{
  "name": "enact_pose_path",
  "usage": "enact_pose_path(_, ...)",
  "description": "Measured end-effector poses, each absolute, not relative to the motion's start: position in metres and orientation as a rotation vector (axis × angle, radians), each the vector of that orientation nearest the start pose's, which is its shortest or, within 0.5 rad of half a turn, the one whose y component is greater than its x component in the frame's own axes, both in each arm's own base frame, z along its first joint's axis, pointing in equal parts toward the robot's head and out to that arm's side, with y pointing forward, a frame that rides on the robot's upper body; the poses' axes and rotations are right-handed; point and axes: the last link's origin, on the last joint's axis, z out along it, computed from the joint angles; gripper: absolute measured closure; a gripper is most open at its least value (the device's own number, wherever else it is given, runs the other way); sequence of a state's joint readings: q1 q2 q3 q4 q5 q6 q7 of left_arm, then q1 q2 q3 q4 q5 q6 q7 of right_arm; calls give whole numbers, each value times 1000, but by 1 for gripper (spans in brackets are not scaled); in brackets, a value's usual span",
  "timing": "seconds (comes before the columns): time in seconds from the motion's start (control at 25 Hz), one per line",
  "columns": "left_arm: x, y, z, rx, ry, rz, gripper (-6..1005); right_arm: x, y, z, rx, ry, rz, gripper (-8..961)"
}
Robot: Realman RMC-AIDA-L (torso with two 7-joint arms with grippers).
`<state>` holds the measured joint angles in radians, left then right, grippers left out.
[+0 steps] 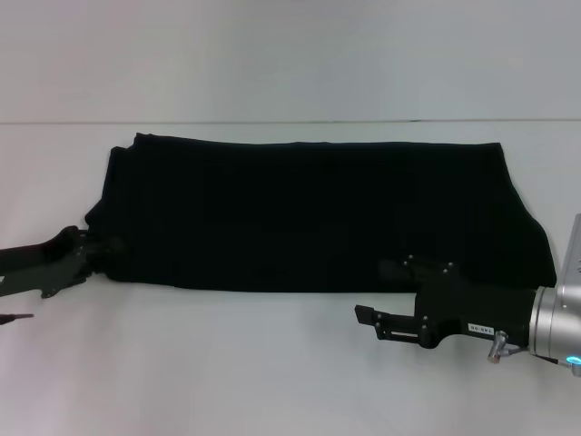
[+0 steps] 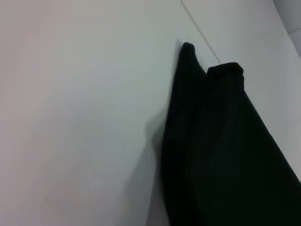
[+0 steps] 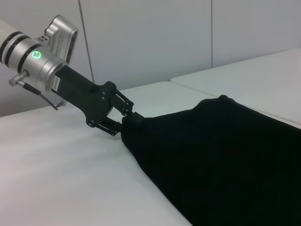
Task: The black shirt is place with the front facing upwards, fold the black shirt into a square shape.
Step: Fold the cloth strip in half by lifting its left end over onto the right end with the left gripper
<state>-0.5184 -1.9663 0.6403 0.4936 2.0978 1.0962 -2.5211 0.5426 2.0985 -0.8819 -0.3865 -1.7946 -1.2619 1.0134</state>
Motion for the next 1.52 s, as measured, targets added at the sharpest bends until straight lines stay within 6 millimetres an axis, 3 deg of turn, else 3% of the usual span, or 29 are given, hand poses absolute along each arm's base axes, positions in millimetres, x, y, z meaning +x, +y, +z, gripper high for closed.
enact_pose_path(0.36, -354, 357, 30, 2169, 2712, 892, 770, 275, 325, -65, -2675, 459, 594, 127)
enact_pose_path(0.68, -356, 353, 28, 2186, 2698, 920, 983, 280, 326, -59, -2644, 603, 614, 128)
enact_pose_path(0.76, -356, 353, 28, 2189, 2688, 937, 984, 285, 331, -45, -2576, 792, 642, 128)
enact_pose_path(0.8, -356, 352, 28, 2190, 2681, 948, 985, 285, 331, -45, -2576, 792, 642, 128)
enact_pose_path(1.0, -355, 349, 29, 2197, 2641, 1000, 986, 303, 339, 1, -2368, 1307, 655, 128)
enact_pose_path(1.12, -354, 347, 30, 2206, 2618, 1016, 986, 317, 338, 28, -2245, 1520, 639, 128)
enact_pose_path(1.32, -356, 344, 33, 2214, 2596, 1053, 985, 332, 332, 56, -2158, 1605, 686, 128)
enact_pose_path(1.52, -355, 339, 33, 2190, 2573, 1085, 985, 331, 328, 52, -2225, 1521, 664, 128)
